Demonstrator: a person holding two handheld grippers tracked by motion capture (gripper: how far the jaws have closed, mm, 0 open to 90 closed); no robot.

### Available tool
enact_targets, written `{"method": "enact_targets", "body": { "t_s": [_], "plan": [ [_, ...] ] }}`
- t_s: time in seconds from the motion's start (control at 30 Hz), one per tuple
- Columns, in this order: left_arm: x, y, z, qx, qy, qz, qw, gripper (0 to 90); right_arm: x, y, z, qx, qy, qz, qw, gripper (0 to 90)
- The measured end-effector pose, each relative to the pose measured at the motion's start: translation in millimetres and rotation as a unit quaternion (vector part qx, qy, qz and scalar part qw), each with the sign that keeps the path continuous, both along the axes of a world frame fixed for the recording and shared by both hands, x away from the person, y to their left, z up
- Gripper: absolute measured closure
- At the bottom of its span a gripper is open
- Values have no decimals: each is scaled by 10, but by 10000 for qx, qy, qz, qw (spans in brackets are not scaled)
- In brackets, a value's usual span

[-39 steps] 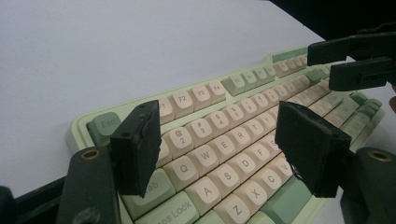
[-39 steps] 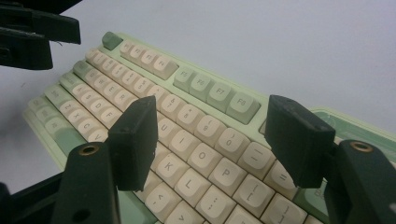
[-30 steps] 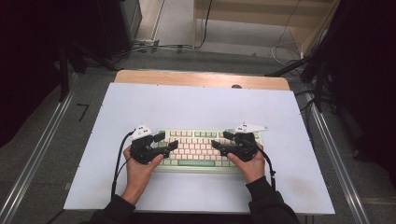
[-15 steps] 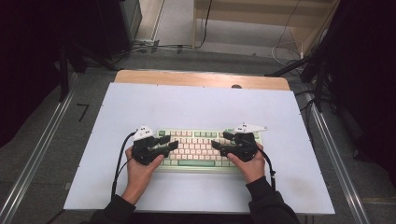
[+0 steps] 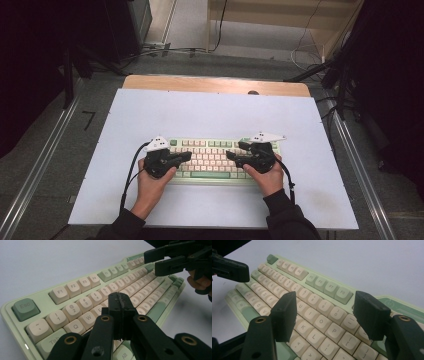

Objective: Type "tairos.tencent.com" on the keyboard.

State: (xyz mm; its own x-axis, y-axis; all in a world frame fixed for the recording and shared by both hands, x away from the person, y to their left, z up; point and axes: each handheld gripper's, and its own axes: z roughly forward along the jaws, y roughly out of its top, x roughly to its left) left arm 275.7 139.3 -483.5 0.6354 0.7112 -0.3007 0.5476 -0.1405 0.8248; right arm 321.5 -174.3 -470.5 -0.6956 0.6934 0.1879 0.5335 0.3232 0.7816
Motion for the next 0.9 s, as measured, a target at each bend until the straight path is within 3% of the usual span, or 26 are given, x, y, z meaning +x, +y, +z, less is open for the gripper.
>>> {"method": "enact_targets", "body": {
  "t_s": [0.37,0.9],
  "plan": [
    [30,-53,-71,569,183,138,9981,900,-4,5,-1,-4,36,0,10000,335],
    [42,-71,-91,683,266,137,9972,900,-5,7,-1,-4,13,8,10000,338]
  ]
}}
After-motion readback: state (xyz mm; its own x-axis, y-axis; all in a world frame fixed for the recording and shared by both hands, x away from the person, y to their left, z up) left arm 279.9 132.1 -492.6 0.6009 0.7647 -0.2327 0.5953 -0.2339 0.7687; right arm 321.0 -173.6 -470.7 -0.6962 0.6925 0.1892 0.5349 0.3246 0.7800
